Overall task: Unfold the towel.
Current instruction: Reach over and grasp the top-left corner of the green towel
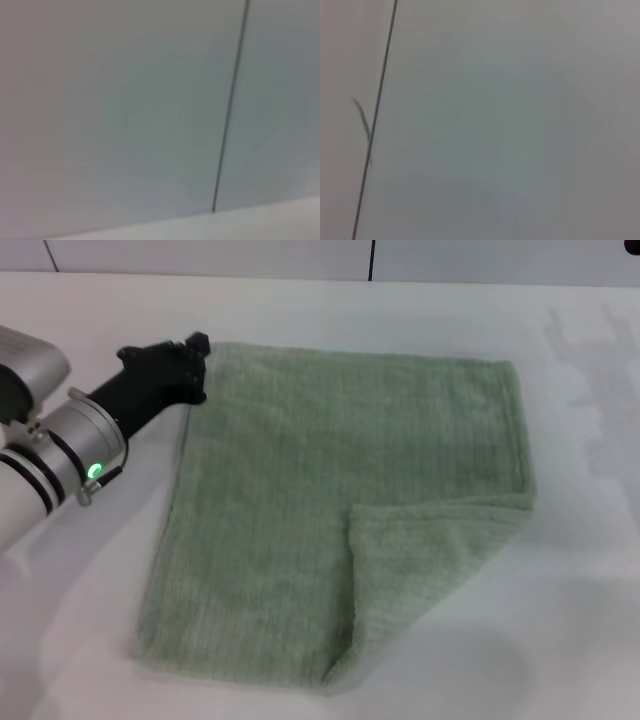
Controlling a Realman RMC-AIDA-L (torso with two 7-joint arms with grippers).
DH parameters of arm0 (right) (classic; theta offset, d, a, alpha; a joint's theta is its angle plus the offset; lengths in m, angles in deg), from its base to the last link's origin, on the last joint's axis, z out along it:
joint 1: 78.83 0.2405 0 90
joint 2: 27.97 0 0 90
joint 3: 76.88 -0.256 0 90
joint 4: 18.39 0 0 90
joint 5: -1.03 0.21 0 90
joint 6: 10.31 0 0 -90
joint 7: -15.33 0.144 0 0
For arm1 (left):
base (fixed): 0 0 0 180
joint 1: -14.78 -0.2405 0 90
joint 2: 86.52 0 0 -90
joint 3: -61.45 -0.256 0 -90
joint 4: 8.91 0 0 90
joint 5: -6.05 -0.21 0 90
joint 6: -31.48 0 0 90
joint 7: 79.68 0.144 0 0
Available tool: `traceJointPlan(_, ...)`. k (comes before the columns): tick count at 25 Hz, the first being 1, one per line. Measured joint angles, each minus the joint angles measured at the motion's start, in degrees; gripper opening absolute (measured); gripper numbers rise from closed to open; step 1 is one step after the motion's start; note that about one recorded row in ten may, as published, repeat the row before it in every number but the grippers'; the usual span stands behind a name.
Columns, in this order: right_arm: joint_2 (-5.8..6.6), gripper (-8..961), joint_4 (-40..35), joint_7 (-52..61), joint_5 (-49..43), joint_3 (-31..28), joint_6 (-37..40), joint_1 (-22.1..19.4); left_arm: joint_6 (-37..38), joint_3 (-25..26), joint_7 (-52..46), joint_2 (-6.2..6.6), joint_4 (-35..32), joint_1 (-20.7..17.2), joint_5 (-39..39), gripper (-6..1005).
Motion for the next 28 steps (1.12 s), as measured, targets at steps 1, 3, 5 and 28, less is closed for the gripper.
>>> traceJointPlan(1,-0.02,730,0.00,0.01,0.00,-0.01,0.02,-0.07,-0.65,-0.52,0.01,-0.05,0.00,0.09,0.00,-2)
traceJointPlan(3,-0.10,730,0.00,0.02,0.00,0.10,-0.03,-0.15,-2.76,-1.81,0.08,-0.27,0.00,0.31,0.00,-2)
traceJointPlan(5,-0.10,730,-0.01,0.03,0.00,0.20,-0.04,-0.21,-3.17,-2.12,0.06,-0.30,0.00,0.32,0.00,-2)
traceJointPlan(28,-0.36,729,-0.17,1.77,-0.58,1.82,-0.26,-0.69,-13.27,-7.53,-3.17,-0.62,0.65,6.48,0.00,-2)
